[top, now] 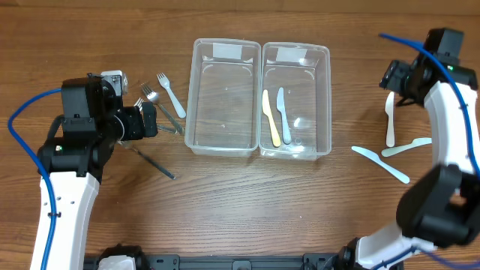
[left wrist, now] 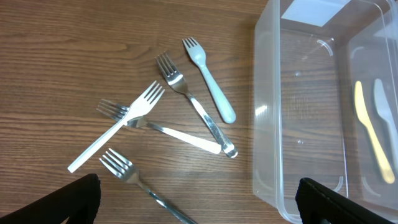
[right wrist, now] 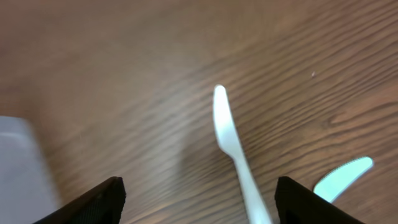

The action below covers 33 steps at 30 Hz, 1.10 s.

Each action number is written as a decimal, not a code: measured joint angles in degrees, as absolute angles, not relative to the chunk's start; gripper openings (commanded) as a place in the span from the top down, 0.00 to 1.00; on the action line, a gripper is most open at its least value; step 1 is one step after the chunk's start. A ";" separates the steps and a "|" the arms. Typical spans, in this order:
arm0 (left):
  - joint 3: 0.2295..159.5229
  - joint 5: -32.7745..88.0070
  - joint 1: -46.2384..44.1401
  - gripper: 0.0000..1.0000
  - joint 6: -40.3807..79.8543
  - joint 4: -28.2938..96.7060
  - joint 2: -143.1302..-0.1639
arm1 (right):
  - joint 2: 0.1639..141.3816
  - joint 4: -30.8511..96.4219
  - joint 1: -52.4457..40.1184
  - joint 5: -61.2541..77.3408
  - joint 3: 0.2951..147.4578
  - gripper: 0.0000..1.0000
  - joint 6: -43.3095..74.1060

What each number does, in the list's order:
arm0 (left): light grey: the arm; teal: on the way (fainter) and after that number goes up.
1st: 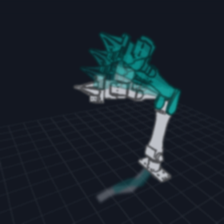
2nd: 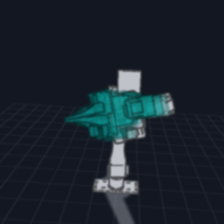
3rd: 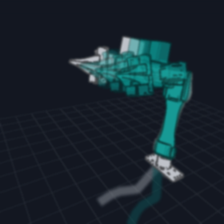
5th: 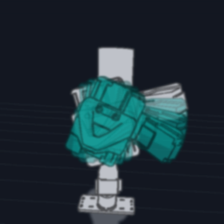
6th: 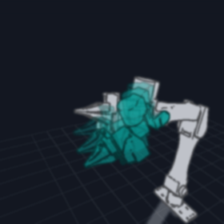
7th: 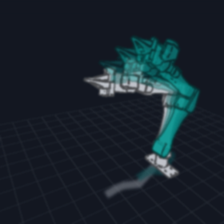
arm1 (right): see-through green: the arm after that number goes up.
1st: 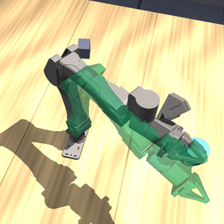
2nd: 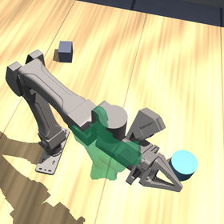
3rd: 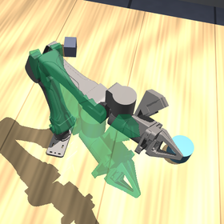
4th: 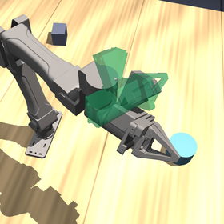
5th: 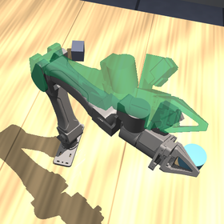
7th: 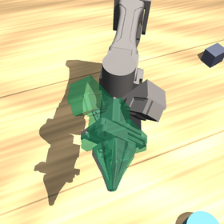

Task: Pack container
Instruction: 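Move right gripper to the upright white knife and grasp it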

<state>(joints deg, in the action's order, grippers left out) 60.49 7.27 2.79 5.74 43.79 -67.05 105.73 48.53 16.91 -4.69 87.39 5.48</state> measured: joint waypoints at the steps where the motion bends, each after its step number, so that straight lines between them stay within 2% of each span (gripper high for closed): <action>1: 60.49 7.27 2.79 0.00 5.74 43.79 -67.05 | 107.44 48.34 17.23 -4.69 87.31 0.22 4.54; 7: 60.49 7.27 2.76 0.00 5.74 43.79 -67.05 | 116.51 47.48 17.39 -6.96 86.59 0.21 -1.85; 13: 60.49 7.27 2.79 0.00 5.74 43.75 -67.05 | 119.00 47.13 18.55 -8.08 86.54 0.21 -3.90; 17: 60.49 7.27 2.79 0.00 5.74 43.77 -67.05 | 120.14 47.11 20.69 -6.46 86.52 0.28 -4.56; 22: 60.49 7.27 2.79 0.00 5.74 43.77 -67.05 | 120.44 47.20 22.37 -2.68 86.02 0.30 -5.43; 29: 60.49 7.27 2.79 0.00 5.74 43.79 -67.05 | 121.38 48.21 22.37 -0.14 85.91 0.40 -6.02; 32: 60.49 7.27 2.79 0.00 5.74 43.79 -67.05 | 121.64 48.53 22.31 0.23 85.93 0.51 -6.28; 33: 60.49 7.27 2.79 0.00 5.74 43.79 -67.05 | 121.64 48.69 22.31 0.27 85.93 0.59 -6.26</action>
<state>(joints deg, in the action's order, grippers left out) 60.49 7.27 2.79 5.74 43.79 -67.05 121.64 48.69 22.31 0.27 85.93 -6.26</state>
